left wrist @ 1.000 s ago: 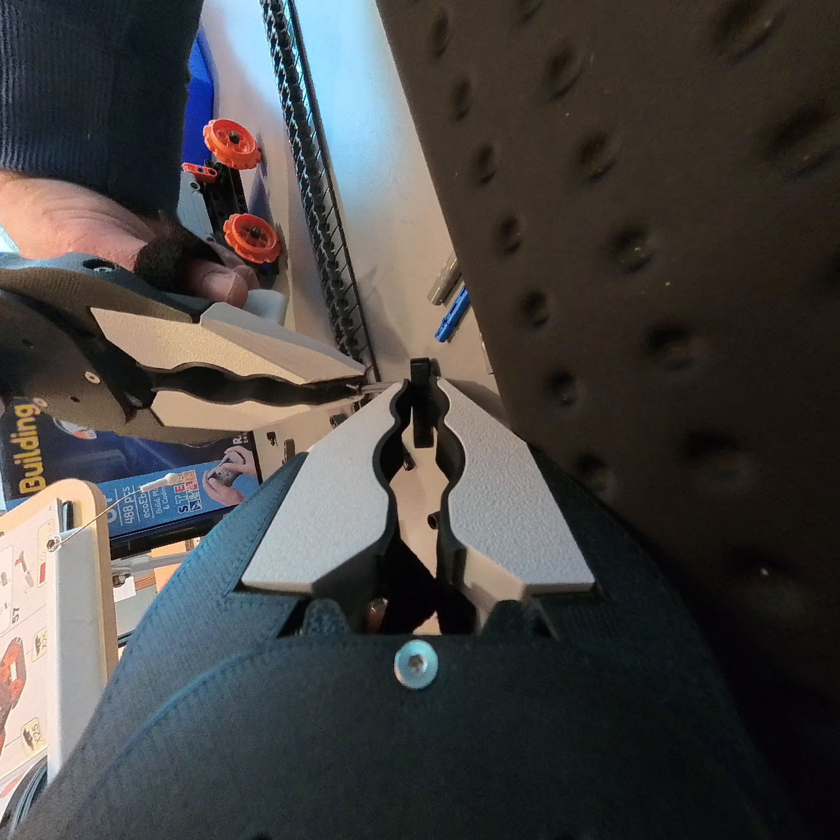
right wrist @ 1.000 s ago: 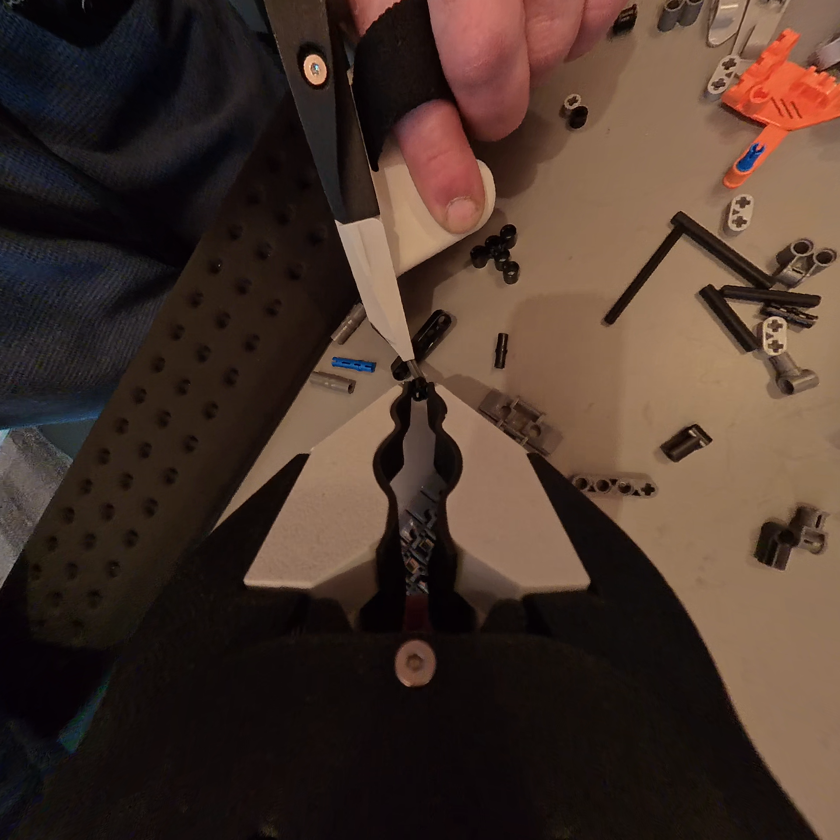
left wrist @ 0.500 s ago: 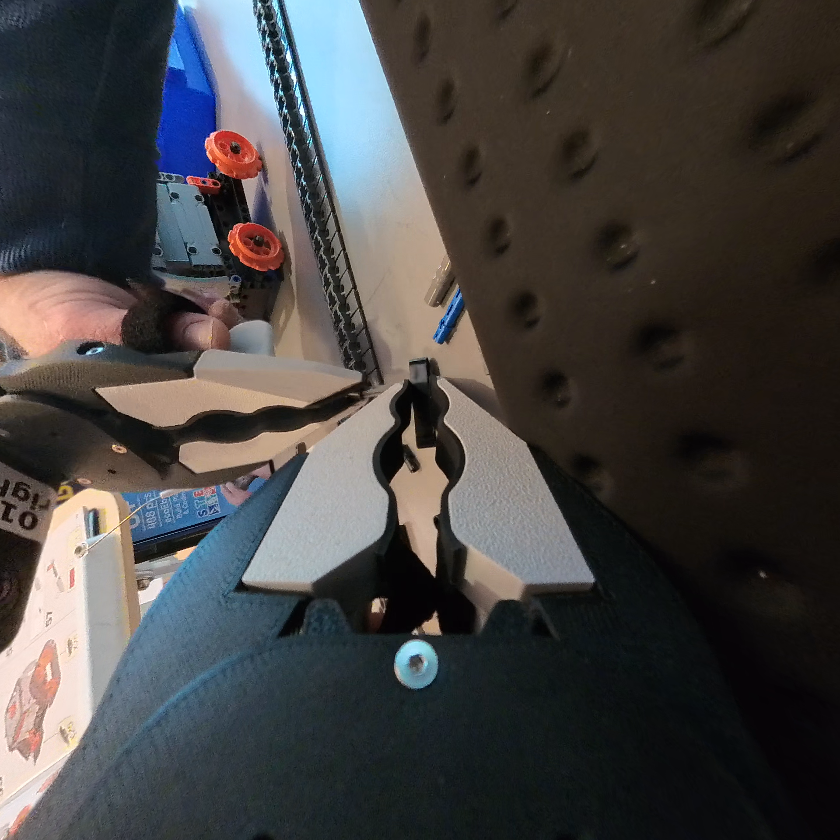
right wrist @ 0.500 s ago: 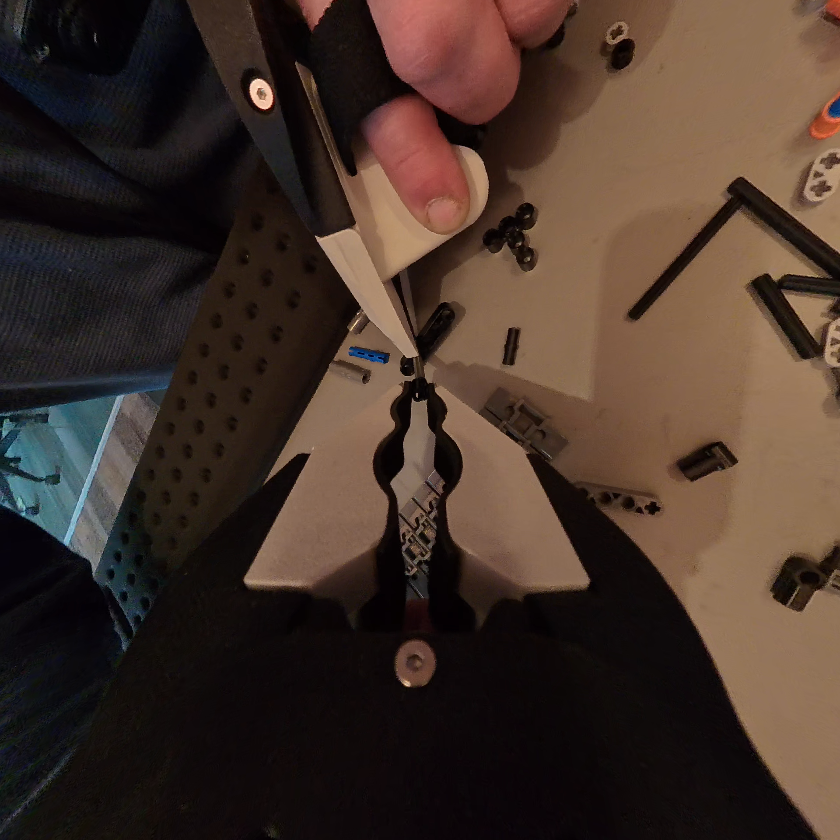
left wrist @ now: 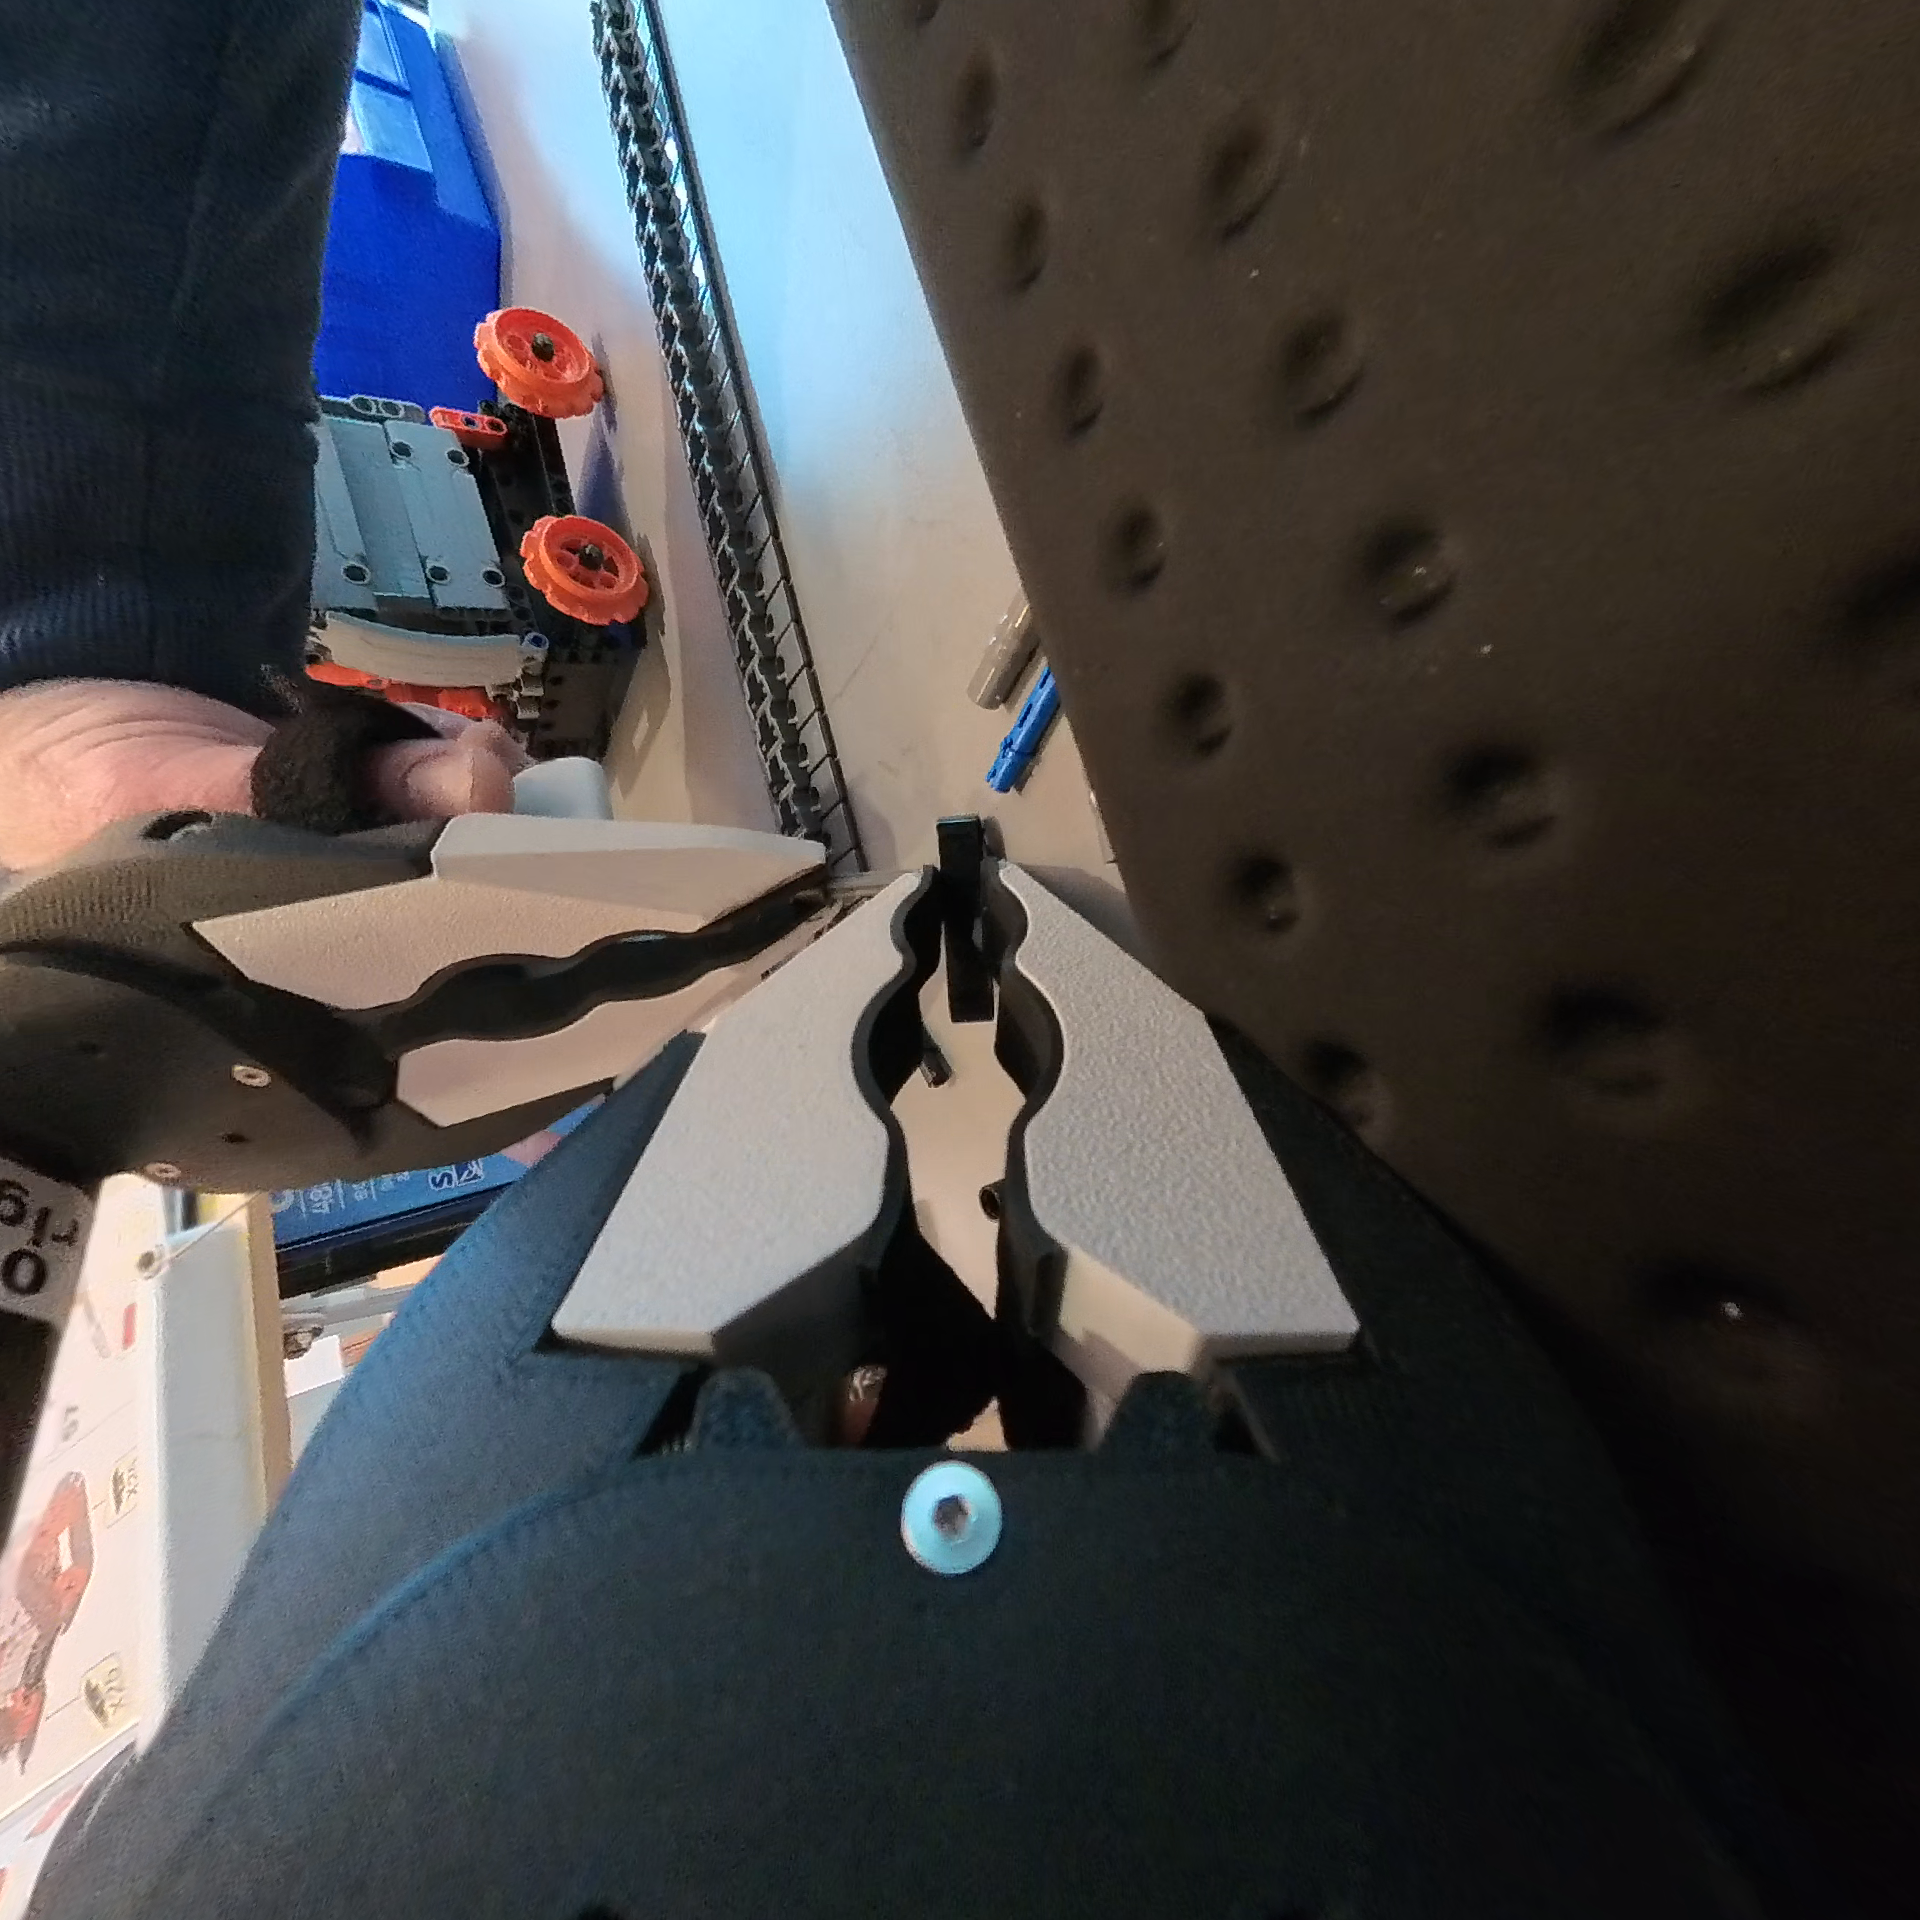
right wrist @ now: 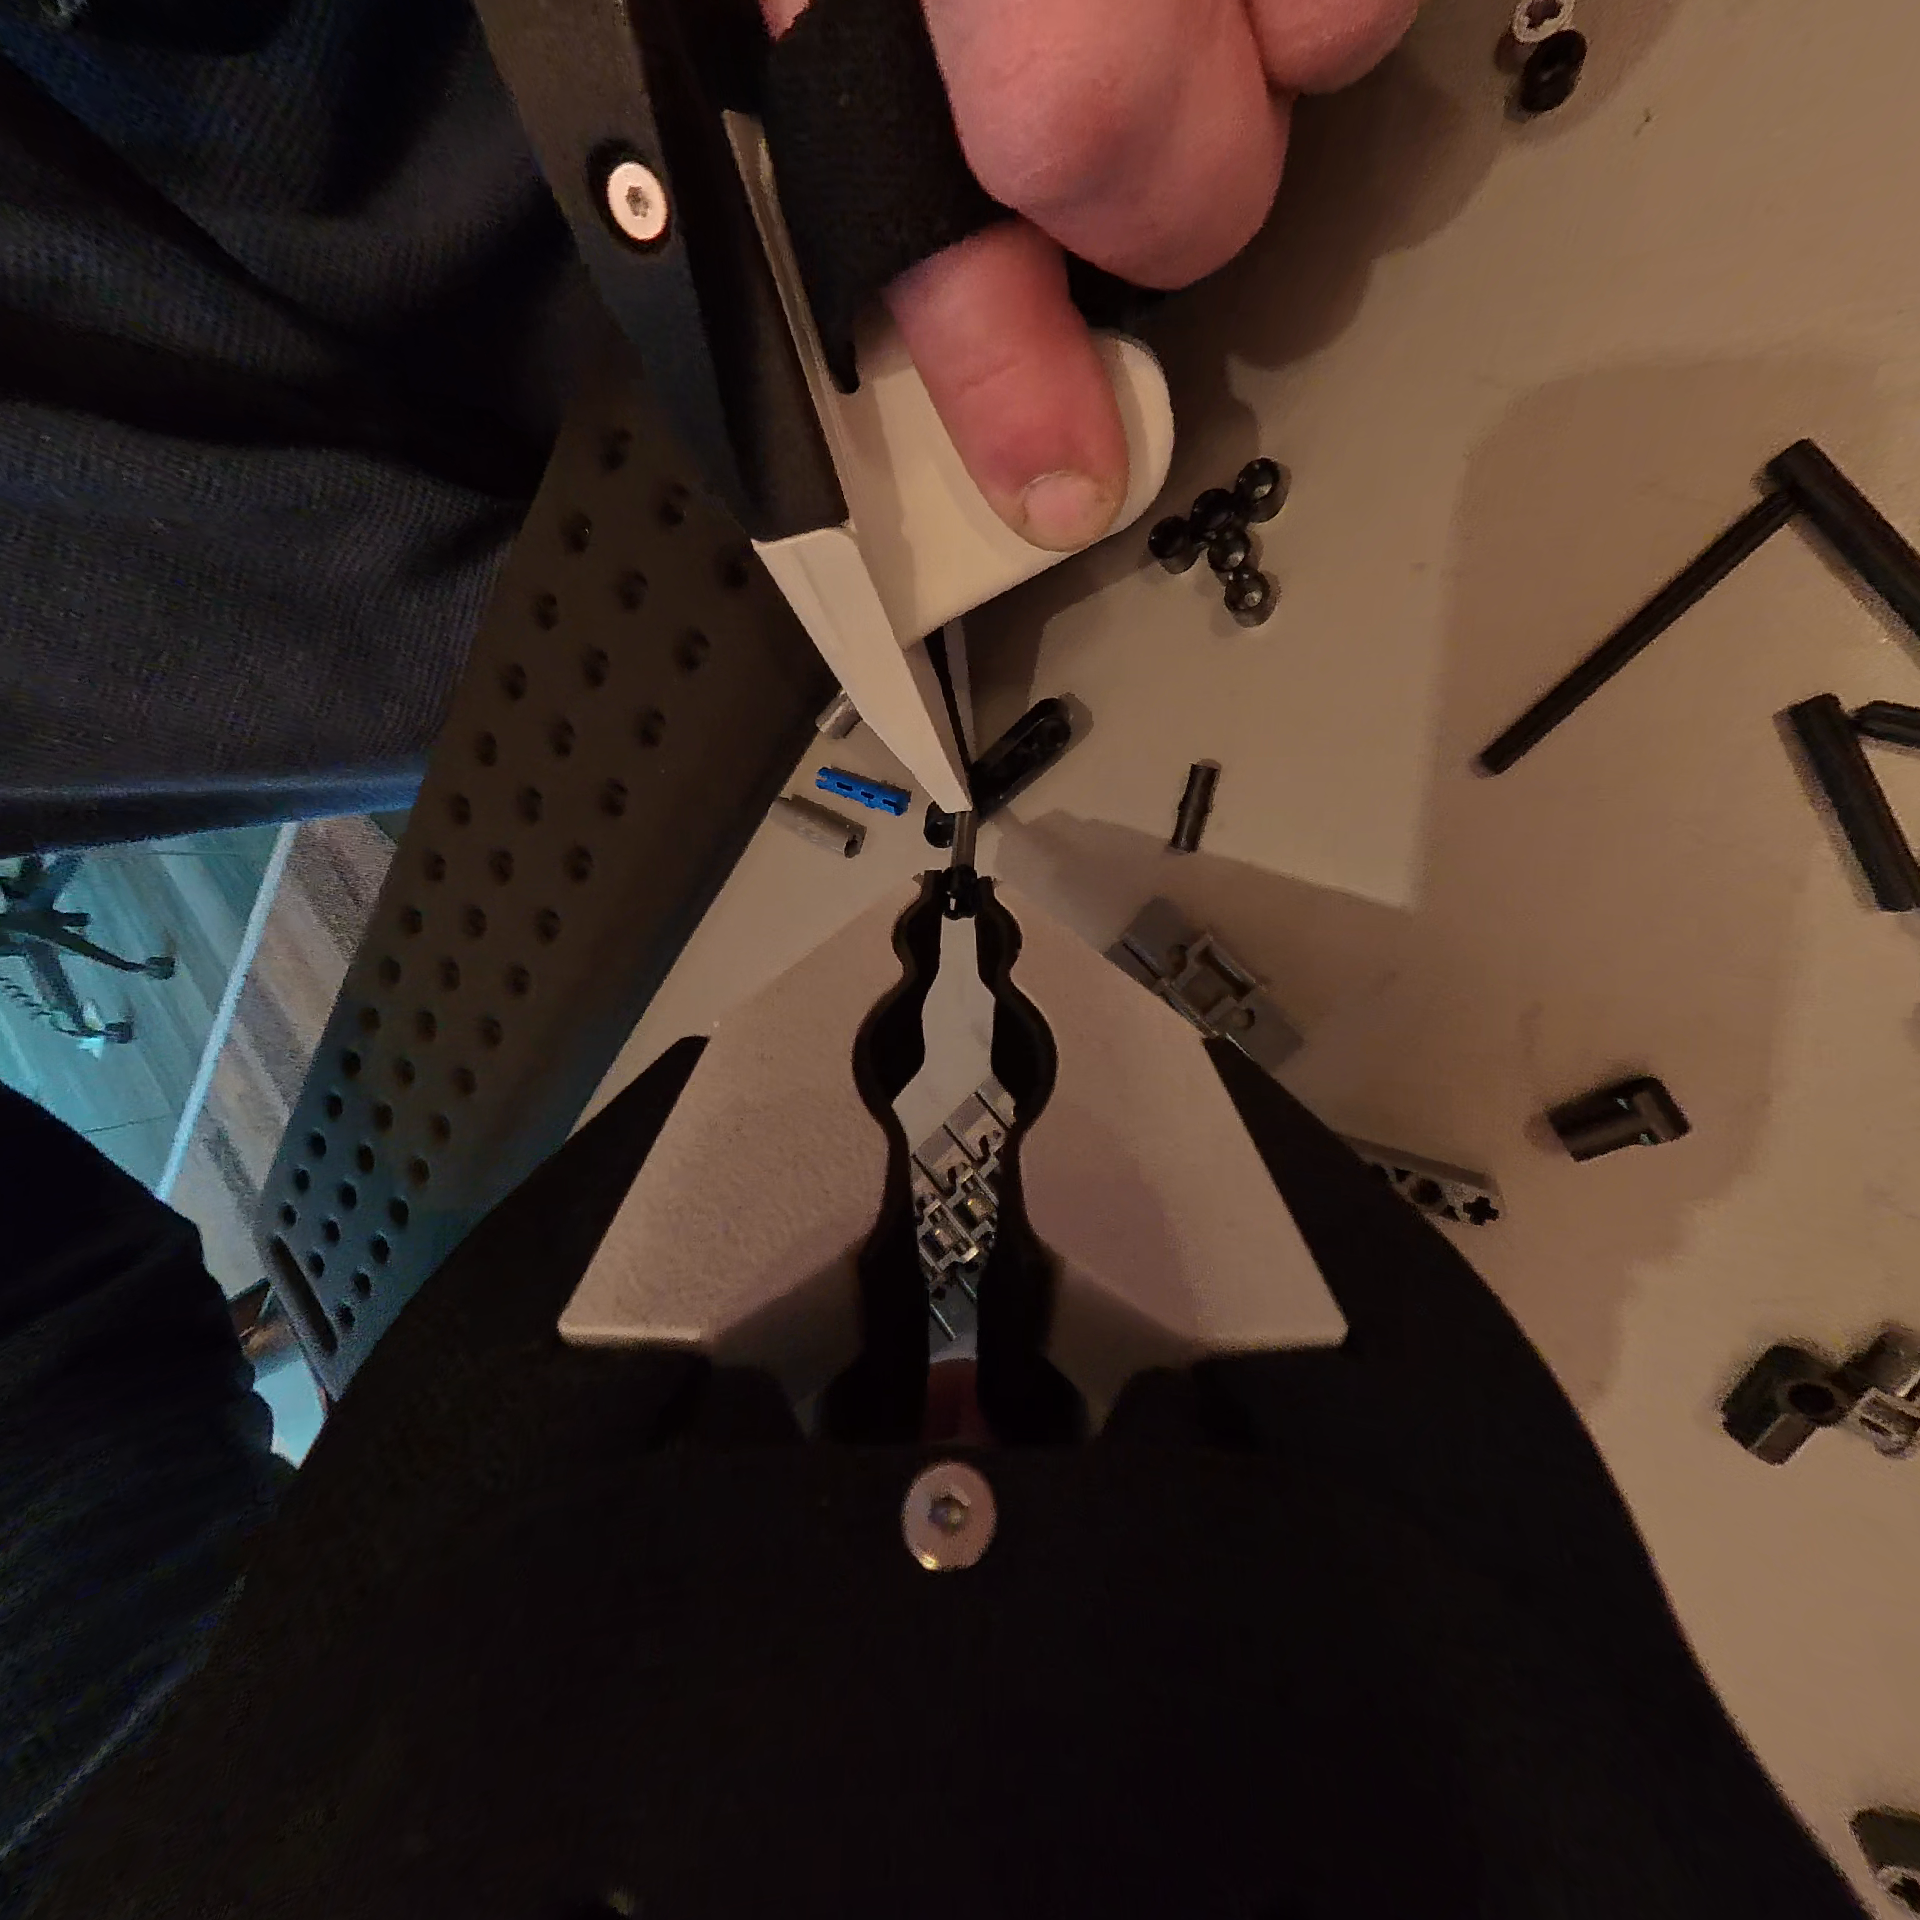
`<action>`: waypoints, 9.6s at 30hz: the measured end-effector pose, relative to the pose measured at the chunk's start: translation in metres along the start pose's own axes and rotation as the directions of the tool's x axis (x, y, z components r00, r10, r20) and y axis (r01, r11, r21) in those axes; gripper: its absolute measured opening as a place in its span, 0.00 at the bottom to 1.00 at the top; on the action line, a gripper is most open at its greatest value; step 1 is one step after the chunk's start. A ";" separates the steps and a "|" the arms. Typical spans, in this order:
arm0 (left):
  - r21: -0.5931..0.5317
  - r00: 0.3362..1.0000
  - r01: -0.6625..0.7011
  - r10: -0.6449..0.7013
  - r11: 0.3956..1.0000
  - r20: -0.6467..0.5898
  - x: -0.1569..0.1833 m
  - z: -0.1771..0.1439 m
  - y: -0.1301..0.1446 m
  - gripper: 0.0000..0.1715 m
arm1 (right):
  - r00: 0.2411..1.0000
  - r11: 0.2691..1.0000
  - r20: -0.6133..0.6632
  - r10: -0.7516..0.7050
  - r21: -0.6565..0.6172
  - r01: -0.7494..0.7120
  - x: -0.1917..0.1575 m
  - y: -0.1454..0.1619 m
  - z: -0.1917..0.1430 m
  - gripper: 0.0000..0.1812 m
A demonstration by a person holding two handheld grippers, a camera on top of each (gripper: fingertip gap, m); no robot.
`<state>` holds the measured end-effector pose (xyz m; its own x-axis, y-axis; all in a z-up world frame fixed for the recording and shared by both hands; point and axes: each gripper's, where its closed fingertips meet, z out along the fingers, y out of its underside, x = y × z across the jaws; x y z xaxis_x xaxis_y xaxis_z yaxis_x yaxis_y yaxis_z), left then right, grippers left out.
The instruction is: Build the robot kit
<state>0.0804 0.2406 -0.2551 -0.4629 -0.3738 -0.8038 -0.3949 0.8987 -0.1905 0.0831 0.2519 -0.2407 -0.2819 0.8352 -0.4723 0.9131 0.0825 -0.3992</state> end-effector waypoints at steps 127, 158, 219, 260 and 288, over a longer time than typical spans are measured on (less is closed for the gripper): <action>0.011 0.985 0.160 -0.160 0.987 0.070 -0.012 0.002 0.009 0.15 | 0.898 0.996 -0.432 -0.088 -0.055 0.071 0.000 0.003 -0.007 0.01; 0.018 0.887 0.394 -0.375 0.919 -0.268 -0.008 0.013 0.010 0.09 | 0.839 0.956 -0.525 0.144 0.291 0.018 -0.009 0.034 0.015 0.02; 0.049 0.361 0.929 -0.870 0.366 -0.337 -0.049 0.008 0.010 0.02 | -0.065 0.897 -0.920 -0.387 -0.392 0.204 0.003 0.015 -0.027 0.04; -0.125 0.799 0.576 -0.588 0.808 -0.125 -0.029 0.026 0.011 0.05 | -0.146 0.832 -0.851 -0.505 -0.525 0.182 -0.002 0.030 -0.023 0.03; -0.142 0.906 0.386 -0.404 0.911 -0.126 -0.023 0.049 -0.025 0.06 | 0.126 0.908 -0.908 -0.399 -0.371 0.197 -0.038 0.076 0.001 0.05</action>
<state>0.1401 0.2377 -0.2593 -0.3599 -0.7303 -0.5807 -0.6515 0.6422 -0.4039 0.1630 0.2257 -0.2542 -0.1319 0.5660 0.8138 0.8826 0.4408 -0.1635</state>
